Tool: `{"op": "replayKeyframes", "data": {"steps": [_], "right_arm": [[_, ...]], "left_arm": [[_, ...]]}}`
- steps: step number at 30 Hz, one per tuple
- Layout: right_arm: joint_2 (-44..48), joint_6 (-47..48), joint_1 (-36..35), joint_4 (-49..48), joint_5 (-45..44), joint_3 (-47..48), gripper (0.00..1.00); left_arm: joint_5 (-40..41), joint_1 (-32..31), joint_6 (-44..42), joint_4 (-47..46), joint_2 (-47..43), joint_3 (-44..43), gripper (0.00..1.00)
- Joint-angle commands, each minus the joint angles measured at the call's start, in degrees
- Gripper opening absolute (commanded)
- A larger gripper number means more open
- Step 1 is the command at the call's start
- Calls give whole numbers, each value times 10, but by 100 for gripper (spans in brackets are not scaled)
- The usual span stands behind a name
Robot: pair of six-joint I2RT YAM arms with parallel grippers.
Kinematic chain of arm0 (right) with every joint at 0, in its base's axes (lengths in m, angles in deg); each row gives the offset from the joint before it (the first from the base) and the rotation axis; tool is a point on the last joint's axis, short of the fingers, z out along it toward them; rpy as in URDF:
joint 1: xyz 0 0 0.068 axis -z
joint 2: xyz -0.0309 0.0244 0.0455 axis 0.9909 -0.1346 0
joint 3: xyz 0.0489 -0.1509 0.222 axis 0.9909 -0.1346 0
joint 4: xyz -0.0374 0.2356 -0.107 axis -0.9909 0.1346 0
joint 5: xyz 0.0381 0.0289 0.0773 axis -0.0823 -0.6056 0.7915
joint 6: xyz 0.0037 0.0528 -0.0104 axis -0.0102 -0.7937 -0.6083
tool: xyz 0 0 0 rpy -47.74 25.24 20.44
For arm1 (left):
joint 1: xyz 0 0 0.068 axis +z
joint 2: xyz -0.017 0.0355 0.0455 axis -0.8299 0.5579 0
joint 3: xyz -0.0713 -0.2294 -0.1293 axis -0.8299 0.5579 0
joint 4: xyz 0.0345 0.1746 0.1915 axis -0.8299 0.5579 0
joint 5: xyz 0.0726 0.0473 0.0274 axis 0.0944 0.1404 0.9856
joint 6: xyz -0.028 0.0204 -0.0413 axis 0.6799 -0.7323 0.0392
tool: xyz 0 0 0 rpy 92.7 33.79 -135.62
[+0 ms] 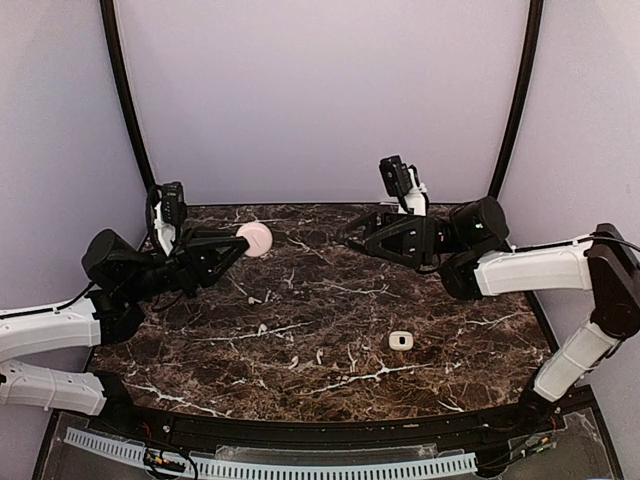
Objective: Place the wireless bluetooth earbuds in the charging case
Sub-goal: Pass from the left arm to the right
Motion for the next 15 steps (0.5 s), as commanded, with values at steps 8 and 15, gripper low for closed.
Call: {"op": "replayKeyframes", "data": {"steps": [8, 15], "right_arm": [[89, 273, -20, 313, -151, 14, 66], [54, 282, -48, 318, -191, 56, 61]], "left_arm": [[128, -38, 23, -190, 24, 31, 0], [148, -72, 3, -249, 75, 21, 0]]}}
